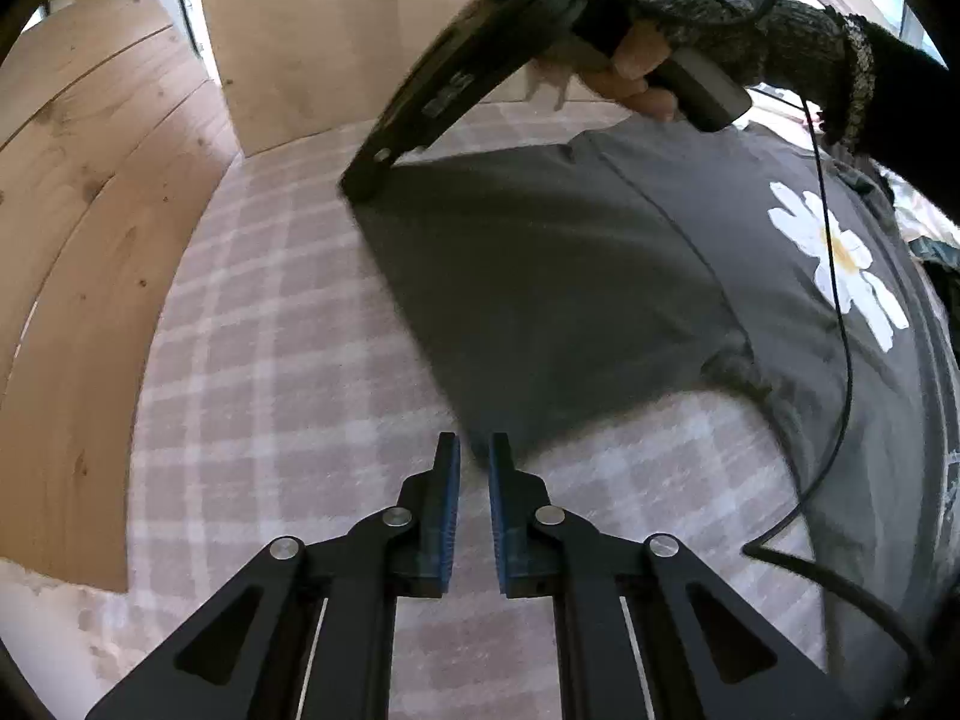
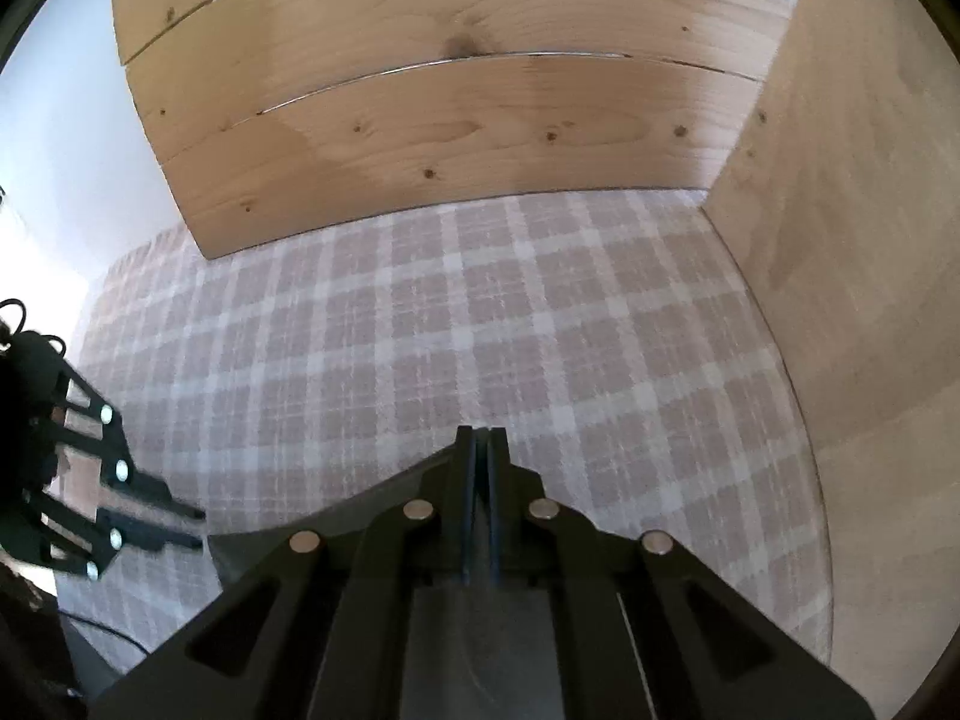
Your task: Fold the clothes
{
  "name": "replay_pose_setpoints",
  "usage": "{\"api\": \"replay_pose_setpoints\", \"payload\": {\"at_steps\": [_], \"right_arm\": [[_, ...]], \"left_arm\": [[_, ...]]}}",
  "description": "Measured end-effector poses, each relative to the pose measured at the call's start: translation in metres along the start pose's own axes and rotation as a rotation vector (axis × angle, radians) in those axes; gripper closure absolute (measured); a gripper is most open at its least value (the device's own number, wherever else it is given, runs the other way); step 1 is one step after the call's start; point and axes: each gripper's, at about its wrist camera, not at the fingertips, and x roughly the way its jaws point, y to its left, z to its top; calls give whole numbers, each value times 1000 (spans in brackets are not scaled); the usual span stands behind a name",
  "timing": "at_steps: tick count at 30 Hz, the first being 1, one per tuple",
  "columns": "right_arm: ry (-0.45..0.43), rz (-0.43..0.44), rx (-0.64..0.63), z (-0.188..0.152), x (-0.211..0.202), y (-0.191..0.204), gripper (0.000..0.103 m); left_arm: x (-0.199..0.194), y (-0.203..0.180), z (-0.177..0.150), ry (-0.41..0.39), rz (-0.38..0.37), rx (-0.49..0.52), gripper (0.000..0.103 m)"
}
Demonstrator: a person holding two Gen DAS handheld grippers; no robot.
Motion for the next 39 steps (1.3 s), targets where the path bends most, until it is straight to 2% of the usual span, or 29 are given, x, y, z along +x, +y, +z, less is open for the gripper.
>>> {"api": "replay_pose_setpoints", "payload": {"at_steps": [3,5,7,10,11,12,13,16,19,22,25,26,30,35,39], "right_arm": [[11,-4,5,-3,12,-1,100],[13,-6,10,-3,19,0,100],[12,-3,11,-1,26,1,100],[21,-3,7,1,39,3,100],[25,-7,4,2,43,3,100],[28,-13,1,2,46,4,100],[30,-18,-2,2,50,6,100],[20,-6,-14,2,47,11,100],[3,-20,-13,-1,30,7,100],[-37,-43,19,-35,-27,-12,100],[-68,-57,47,-62,-62,-15,100],[-67,-63,53,-69,-91,-18,100],[-50,-100,102,-115,-122,-26,100],[5,-141,170,-179,-133,-40,100],[75,-204,247,-226,-123,-54,100]], "left_arm": [[5,16,-3,31,-46,-93,91],[6,17,0,31,-76,-126,78],[6,12,5,19,-98,-124,69],[15,3,14,32,-106,-93,69],[20,0,15,44,-89,-65,70],[24,-4,16,47,-73,-39,79],[24,-6,17,41,-73,-27,97],[9,-10,24,20,-65,-27,97],[-12,-25,34,-10,-47,18,97],[-31,-52,46,-41,-12,104,97],[-43,-87,59,-71,-15,183,97],[-45,-100,62,-76,-23,207,97],[-34,-149,73,-70,-92,280,97],[-12,-202,73,-45,-198,318,97],[12,-228,66,-2,-211,351,96]]}}
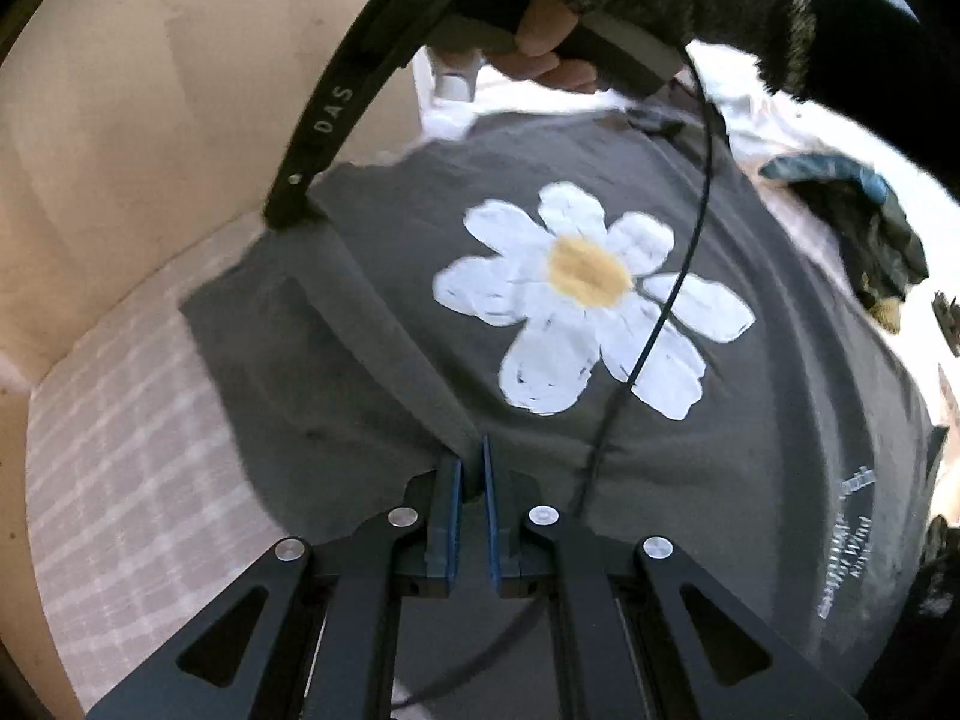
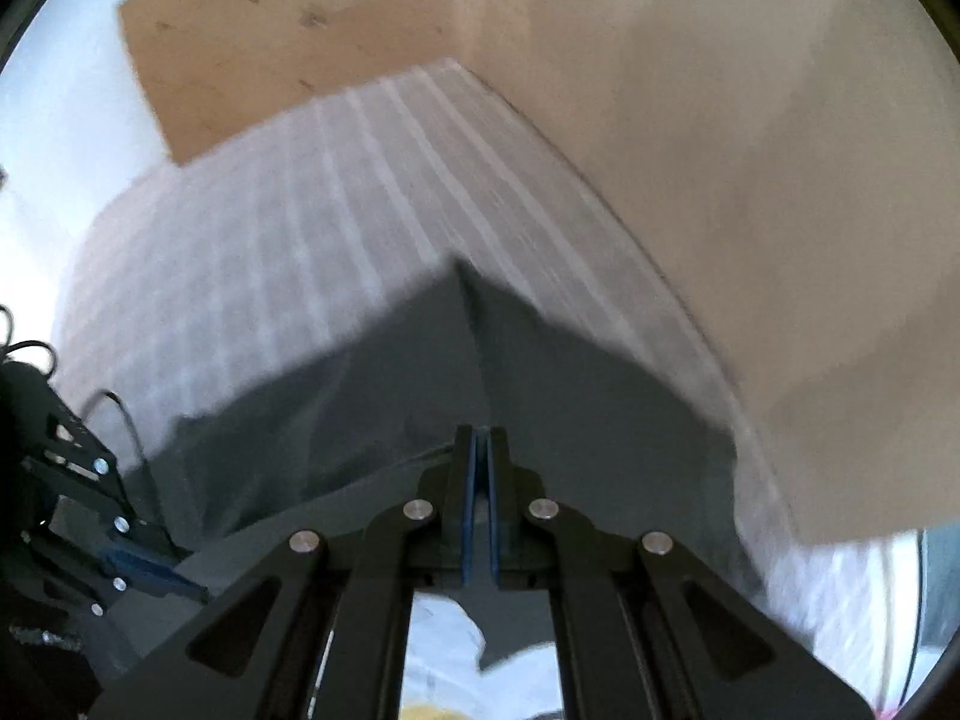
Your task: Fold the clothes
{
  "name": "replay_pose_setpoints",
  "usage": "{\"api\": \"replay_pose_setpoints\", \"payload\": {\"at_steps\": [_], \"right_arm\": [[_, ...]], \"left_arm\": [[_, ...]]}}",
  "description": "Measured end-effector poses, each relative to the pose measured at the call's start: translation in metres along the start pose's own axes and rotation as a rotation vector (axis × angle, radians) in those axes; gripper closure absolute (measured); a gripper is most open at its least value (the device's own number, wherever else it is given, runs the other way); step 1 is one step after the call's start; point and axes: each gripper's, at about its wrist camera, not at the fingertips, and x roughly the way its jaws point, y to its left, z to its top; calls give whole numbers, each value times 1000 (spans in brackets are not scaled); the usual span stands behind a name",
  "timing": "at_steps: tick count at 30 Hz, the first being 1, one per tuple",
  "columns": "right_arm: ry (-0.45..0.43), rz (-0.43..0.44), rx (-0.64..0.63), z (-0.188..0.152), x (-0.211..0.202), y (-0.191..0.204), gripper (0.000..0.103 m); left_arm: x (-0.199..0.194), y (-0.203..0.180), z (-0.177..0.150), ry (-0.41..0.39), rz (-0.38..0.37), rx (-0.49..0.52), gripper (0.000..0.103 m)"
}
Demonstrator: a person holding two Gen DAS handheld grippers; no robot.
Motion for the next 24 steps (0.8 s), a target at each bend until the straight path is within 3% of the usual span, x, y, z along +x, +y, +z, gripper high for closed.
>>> {"api": "replay_pose_setpoints", "payload": {"at_steps": [2,3,5,7,9,11,14,17,21,24], "right_arm": [[32,-76,16,-7,12,-5,96],[44,-120,20,-9,14,-7,94],[-10,-120,47,-12,0,-12,92],[-89,-95,89,-14,-20,-18,77],[-153,-67,130,-15,-40,-18,73],[-158,25,82,-17,-44,-5,72],[-59,5,37,-19,-11,15,72],[86,-69,-3,-24,31,27,72],[46,-78,68,-30,-3,23,72],[-79,-60,123,-39,-78,20,71]], "left_arm": [[16,-4,-4,70,-18,1,90],[17,-5,-6,91,9,9,86],[2,0,-14,82,28,9,81],[-26,14,-24,41,25,-26,63],[-44,27,-33,24,35,-63,64],[-56,39,-41,22,50,-95,64],[-72,56,-52,17,62,-145,64],[-72,64,-56,9,7,-196,64],[-97,59,-86,24,29,-237,64],[-134,44,-125,29,54,-294,64]]}}
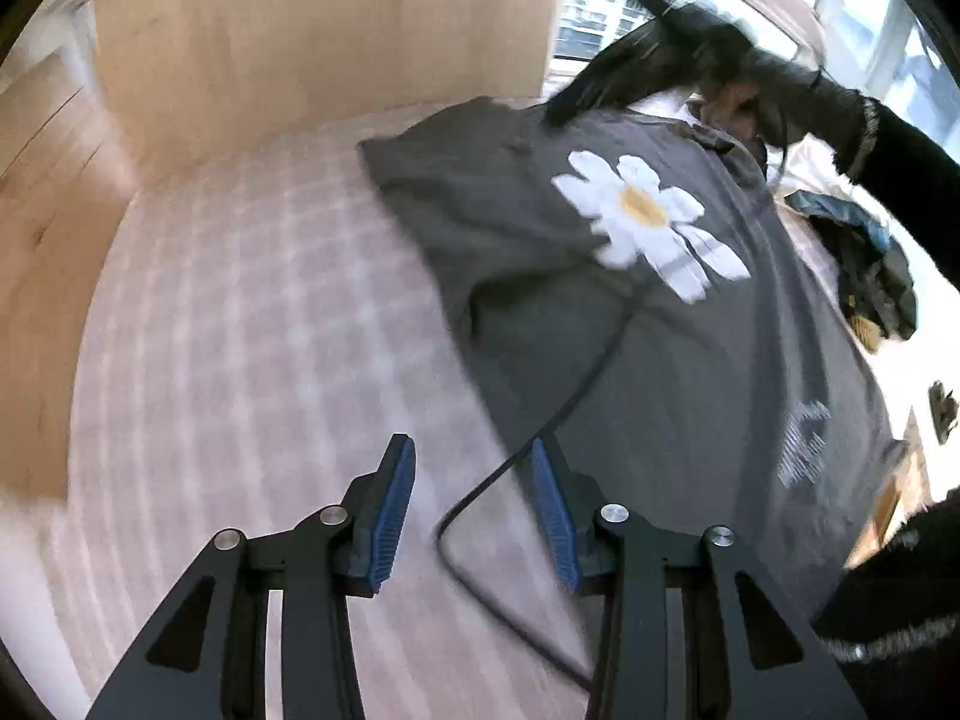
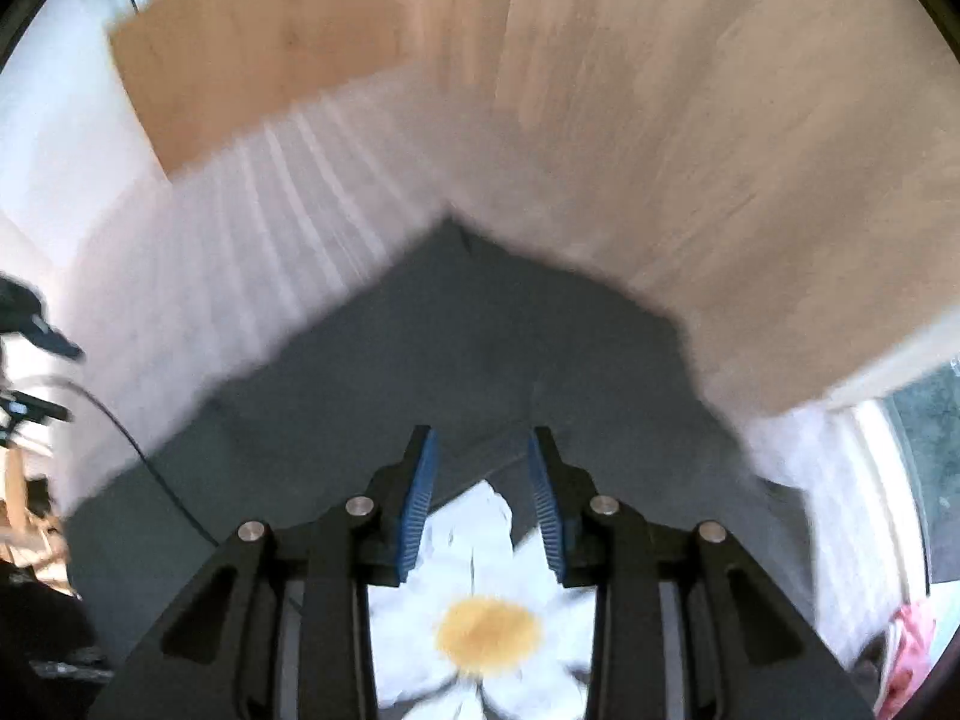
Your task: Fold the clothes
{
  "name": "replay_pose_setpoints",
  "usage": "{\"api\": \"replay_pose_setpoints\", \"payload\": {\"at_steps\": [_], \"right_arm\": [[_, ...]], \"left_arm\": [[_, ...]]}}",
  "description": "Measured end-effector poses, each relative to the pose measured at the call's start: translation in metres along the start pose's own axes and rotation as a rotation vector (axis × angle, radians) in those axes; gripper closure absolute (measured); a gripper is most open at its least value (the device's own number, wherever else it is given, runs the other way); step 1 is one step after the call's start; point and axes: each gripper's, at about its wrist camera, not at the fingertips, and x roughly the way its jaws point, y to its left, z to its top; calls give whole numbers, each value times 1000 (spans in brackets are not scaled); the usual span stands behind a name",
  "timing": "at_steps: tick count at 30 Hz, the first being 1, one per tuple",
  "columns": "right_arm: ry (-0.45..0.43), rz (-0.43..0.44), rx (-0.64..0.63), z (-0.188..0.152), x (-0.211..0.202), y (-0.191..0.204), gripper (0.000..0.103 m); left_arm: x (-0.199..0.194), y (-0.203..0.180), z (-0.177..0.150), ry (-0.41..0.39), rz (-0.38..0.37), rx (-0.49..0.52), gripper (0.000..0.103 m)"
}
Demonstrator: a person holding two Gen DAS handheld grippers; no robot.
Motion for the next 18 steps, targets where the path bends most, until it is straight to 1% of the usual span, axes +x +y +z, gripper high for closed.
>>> {"api": "replay_pose_setpoints", "payload": {"at_steps": [2,3,4,5,6,7,8,11,13,14,16,18], "right_arm": [[-75,2,35,-5,-53,-5,71],[-121,20,55,-11,-84,-9,67],[-148,23,58,-17,-102,-11,64],[-174,27,61,-22,-119,-13,58],[-201,30,64,-28,-136,-16,54],[-228,33,67,-33,-153,-18,45],[-251,37,71,-39,-169,-20,39],[-225,78,119,-61,-174,-22,39],[-195,110,100,-68,-158,-11,39],[-177,123,68,-72,-157,0,39],[-139,136,-4,-80,-140,26,39],[-103,155,-40,-94,-125,51,39]], "left_arm": [[-26,-3,-32,-1,25,-43,64],[-39,-7,-51,-1,41,-73,64],[-52,-12,-72,-1,53,-112,64],[-63,-19,-94,-1,58,-165,64],[-71,-25,-114,-3,63,-210,64],[-78,-32,-134,-4,67,-254,64],[-82,-40,-154,-3,70,-295,64],[-79,-75,-209,8,72,-399,64],[-66,-97,-237,-3,46,-464,64],[-59,-104,-246,-10,31,-487,64],[-45,-111,-255,-16,9,-515,64],[-29,-113,-260,-8,13,-524,64]]}}
